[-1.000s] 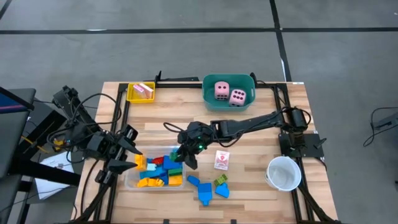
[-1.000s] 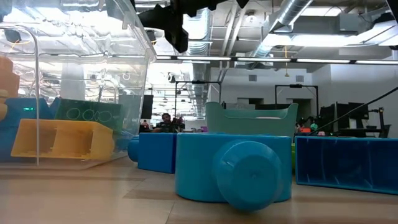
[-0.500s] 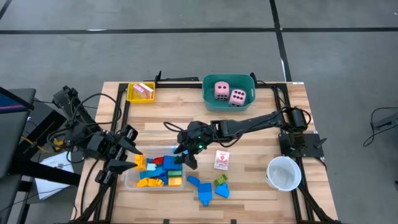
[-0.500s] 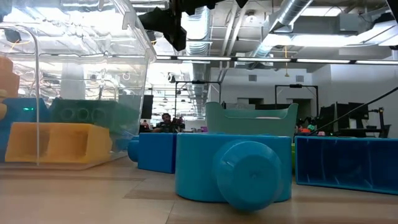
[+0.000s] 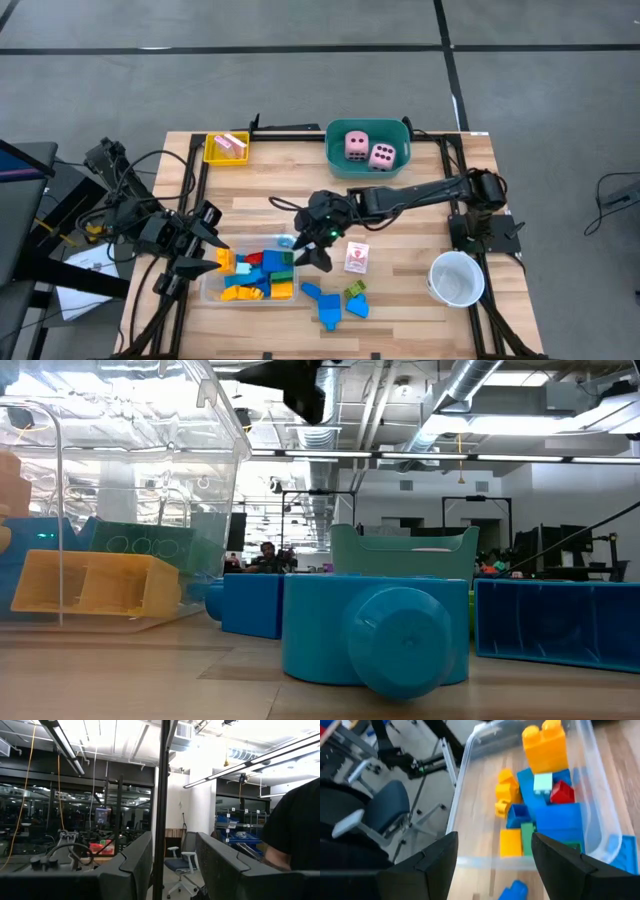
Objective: Pick & Place Toys
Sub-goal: Put the blue game piece into the transparent bin
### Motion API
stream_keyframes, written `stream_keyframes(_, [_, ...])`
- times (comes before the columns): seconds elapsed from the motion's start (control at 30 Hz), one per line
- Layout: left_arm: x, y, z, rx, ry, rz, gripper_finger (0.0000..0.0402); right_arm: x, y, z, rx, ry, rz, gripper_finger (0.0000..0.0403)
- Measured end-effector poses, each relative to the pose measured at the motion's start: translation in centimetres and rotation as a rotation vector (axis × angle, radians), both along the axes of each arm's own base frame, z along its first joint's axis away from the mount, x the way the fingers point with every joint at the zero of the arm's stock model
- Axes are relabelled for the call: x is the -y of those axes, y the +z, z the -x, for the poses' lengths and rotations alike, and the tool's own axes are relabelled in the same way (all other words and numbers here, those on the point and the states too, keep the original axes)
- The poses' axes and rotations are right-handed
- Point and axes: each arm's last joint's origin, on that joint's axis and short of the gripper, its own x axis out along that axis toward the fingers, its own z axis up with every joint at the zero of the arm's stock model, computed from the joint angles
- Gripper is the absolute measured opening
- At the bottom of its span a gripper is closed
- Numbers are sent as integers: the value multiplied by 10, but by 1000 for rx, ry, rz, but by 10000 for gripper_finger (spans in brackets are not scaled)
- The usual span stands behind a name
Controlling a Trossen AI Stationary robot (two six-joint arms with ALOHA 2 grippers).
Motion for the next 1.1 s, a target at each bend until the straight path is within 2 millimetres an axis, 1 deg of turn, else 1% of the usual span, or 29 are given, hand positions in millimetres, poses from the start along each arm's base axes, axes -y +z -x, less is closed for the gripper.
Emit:
stream_keyframes(0.1, [0,0,0,0,0,0,145,-2,-1,4,-32,22,25,244])
stream_keyframes(0.17, [0,0,0,0,0,0,145,-5,-3,11,-81,48,54,244])
stream_keyframes(0.23, [0,0,0,2,0,2,145,-8,-4,15,-106,75,96,244])
stream_keyframes(0.33, [0,0,0,4,0,4,145,-12,-10,24,-189,94,170,244])
stream_keyframes(0.43, [0,0,0,4,0,3,145,-13,-11,26,-189,101,214,244])
stream_keyframes(0.6, [-1,0,0,-2,14,9,145,-12,-11,26,-188,96,224,244])
stream_keyframes(0.73, [-1,0,0,-4,19,11,145,-11,-11,26,-176,94,264,244])
stream_keyframes(1.0, [-5,0,-3,-4,48,12,145,-8,-11,26,-187,74,247,244])
stream_keyframes(1.1, [-7,0,-6,-4,64,12,145,-5,0,36,-187,48,308,244])
